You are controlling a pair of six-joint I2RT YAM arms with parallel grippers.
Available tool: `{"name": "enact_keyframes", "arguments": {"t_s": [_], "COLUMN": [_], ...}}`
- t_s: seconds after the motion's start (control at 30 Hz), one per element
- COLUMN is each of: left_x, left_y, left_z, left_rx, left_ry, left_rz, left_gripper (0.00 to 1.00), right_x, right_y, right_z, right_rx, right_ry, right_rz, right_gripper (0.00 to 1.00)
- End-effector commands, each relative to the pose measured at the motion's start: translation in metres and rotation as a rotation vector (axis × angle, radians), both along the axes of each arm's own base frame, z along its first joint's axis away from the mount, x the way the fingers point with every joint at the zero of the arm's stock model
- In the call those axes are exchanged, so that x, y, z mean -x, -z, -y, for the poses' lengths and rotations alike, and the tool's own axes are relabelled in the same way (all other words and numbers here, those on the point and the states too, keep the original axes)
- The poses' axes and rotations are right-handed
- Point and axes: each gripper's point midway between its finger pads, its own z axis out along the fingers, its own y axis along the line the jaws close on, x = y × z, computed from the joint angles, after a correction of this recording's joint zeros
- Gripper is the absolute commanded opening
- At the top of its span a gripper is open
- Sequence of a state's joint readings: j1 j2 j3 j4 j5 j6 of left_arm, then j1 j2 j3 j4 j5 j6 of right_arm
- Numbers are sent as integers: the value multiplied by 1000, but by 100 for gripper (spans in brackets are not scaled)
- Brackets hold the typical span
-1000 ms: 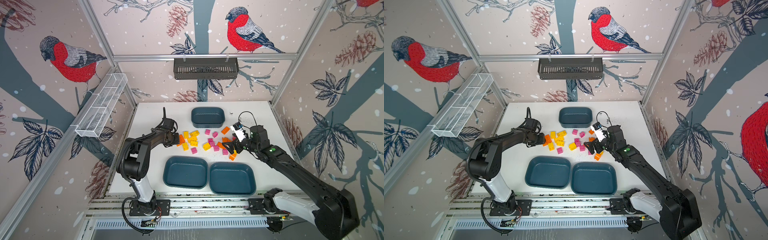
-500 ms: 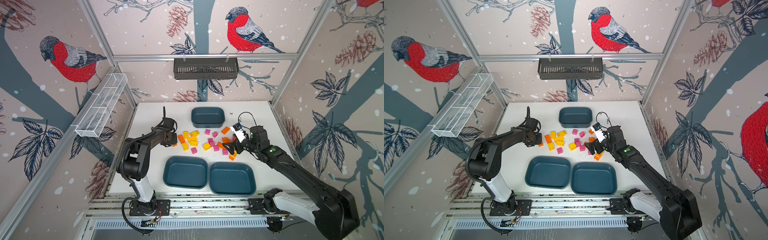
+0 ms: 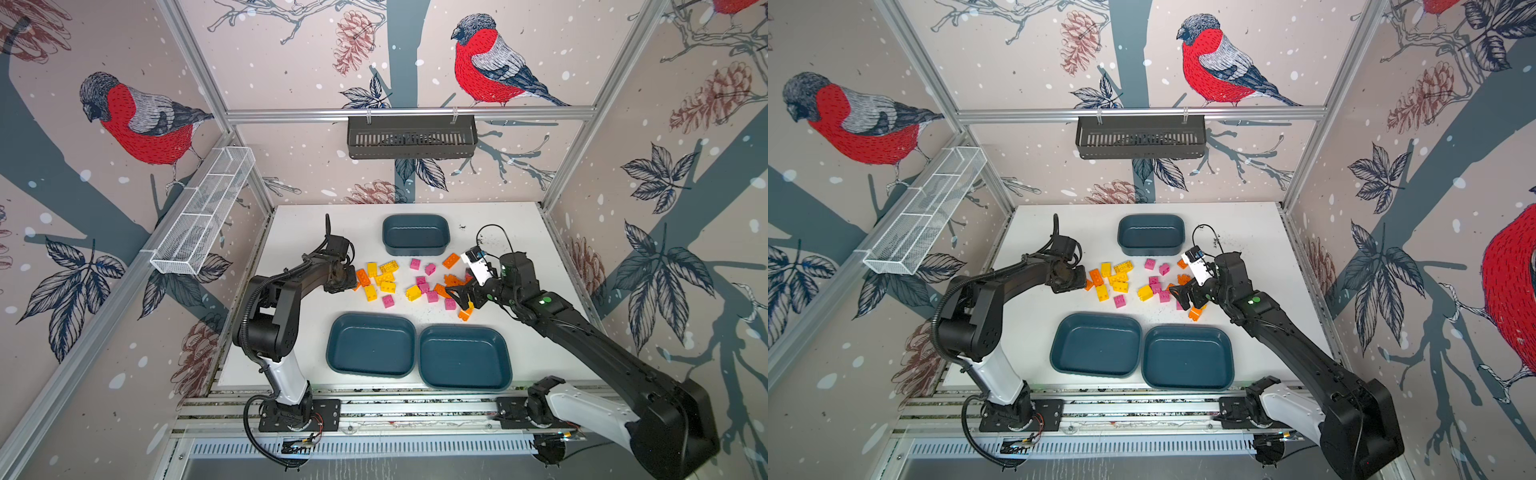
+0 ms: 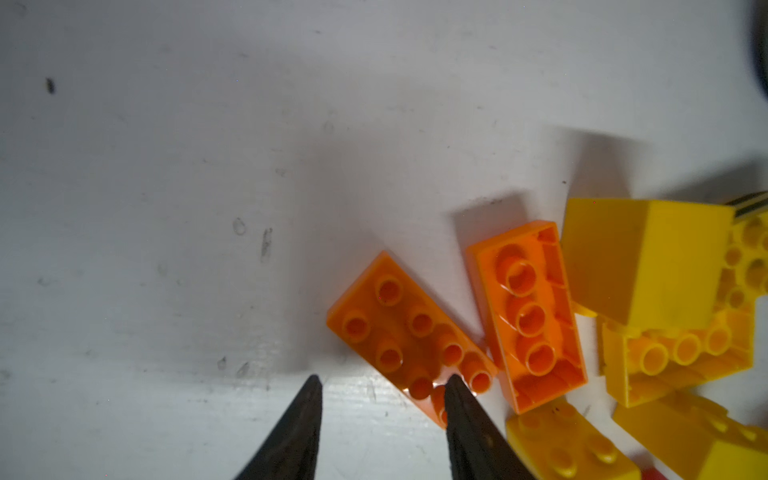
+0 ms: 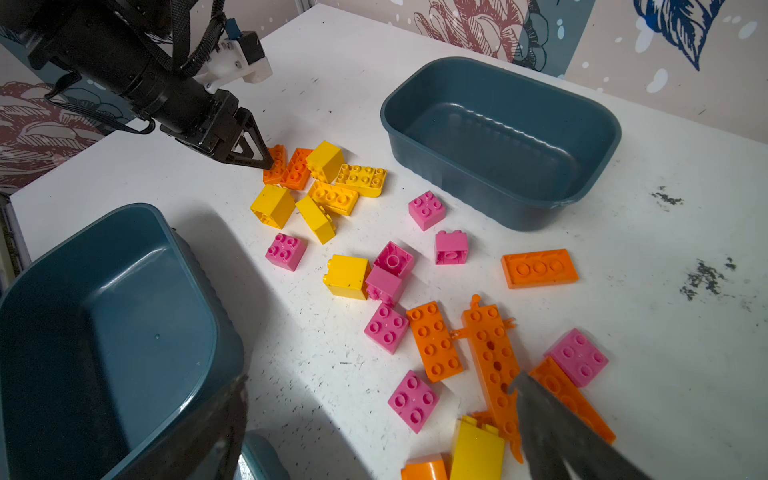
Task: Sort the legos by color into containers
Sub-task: 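Lower the left gripper and grasp an orange 2x4 brick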
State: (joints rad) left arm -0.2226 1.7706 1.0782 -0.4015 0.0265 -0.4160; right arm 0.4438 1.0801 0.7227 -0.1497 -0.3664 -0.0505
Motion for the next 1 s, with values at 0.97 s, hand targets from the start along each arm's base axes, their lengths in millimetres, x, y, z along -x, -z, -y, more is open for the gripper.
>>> {"name": "enact_keyframes", "arguments": {"t_s": [0.97], "left_x": [-15], "left_y": [11], "left_z": [-4], "left_rx": [57], "left_ry": [-445], "left_rz": [-3], "left_gripper": [58], "right_x": [5], "right_y": [9], "right_z": [1], "right_rx": [5], "right_ry": [-13], "right_rz": [-22], "right_gripper": [99]}}
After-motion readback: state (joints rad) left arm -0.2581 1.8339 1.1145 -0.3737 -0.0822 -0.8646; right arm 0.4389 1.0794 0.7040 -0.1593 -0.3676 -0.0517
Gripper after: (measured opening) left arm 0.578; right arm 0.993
